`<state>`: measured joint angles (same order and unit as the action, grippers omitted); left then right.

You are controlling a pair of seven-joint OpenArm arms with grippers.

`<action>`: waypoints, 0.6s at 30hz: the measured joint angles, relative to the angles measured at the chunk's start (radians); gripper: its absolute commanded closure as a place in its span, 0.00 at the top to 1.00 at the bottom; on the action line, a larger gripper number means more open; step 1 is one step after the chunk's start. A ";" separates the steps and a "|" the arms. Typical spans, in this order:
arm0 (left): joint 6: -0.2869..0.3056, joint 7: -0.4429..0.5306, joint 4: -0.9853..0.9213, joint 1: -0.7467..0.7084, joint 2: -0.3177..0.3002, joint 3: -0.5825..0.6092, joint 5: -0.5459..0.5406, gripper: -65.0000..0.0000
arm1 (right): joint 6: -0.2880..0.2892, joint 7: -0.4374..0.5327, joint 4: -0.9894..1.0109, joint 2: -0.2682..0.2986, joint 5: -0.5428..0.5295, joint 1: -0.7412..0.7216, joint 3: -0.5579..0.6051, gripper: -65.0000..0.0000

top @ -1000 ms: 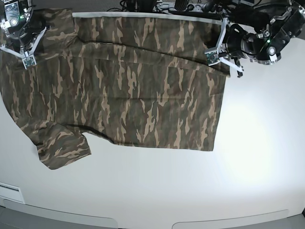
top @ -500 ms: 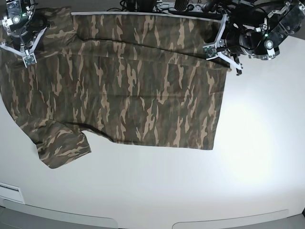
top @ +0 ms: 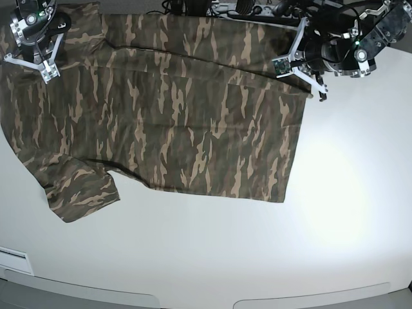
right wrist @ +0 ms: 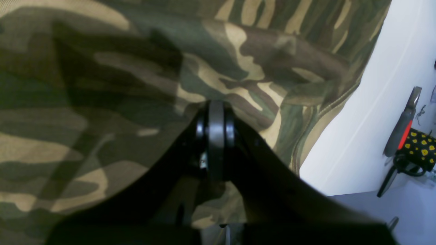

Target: Fold the T-shirt properly

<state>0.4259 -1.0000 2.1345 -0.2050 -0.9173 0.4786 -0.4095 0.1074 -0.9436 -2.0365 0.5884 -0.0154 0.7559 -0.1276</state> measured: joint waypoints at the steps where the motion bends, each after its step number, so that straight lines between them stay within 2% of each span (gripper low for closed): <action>1: 0.000 -0.004 0.002 0.000 0.000 0.000 0.000 0.00 | -0.004 0.000 0.000 -0.002 0.006 -0.007 0.001 0.00; 4: 0.000 -0.004 0.003 0.000 0.000 0.000 0.003 0.00 | -0.039 0.000 0.000 -0.005 0.061 -0.034 0.003 0.00; 7: -0.052 -0.006 0.004 0.000 0.000 0.000 -0.002 0.00 | -0.074 0.001 0.000 -0.004 0.121 -0.068 0.003 0.00; 9: -0.057 -0.003 0.005 -0.001 0.000 0.000 0.011 0.00 | -0.090 0.001 0.000 -0.004 0.132 -0.084 0.003 0.00; 12: -0.077 -0.004 0.013 -0.001 0.000 0.004 0.034 0.00 | -0.100 0.000 0.000 -0.005 0.132 -0.111 0.003 0.00; 18: -0.079 -0.041 0.052 -0.003 -0.001 0.004 0.060 0.00 | -0.101 0.000 0.000 -0.004 0.132 -0.175 0.003 0.00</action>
<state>0.3466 -1.0412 2.1864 -0.2081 -0.9180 0.4828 -0.3492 0.0067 -0.9436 -2.0365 0.5842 0.1165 0.5808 -0.1242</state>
